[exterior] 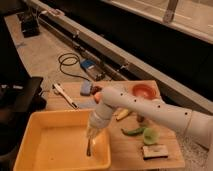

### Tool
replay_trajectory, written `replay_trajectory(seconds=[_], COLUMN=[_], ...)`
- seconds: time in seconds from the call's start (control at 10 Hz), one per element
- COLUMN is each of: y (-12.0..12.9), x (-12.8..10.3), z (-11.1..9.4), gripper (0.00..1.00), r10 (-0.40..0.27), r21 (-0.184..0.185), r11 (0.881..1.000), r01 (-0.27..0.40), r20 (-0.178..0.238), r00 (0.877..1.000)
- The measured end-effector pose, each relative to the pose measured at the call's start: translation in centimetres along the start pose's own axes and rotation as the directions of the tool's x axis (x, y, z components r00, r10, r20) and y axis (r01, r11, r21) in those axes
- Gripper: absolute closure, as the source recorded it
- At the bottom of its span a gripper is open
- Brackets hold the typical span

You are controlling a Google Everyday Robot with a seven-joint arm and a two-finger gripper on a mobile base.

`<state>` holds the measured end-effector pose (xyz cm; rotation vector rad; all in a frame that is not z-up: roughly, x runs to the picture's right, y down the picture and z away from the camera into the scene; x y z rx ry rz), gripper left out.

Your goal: Place fork in tray

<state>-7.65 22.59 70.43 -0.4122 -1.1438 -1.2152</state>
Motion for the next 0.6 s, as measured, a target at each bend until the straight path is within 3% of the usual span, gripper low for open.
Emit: replay_trajectory(seconds=[0.2,0.6], y=[-0.8,-0.7], x=[0.6,0.7], z=[1.7,2.0], gripper=[0.23,0.20], r10=[-0.025,-0.027], r21=[0.008,0.007], r11=[1.000,1.000], r01=[0.025,0.026], r20=[0.035,0.044], r00=[0.999,0.999])
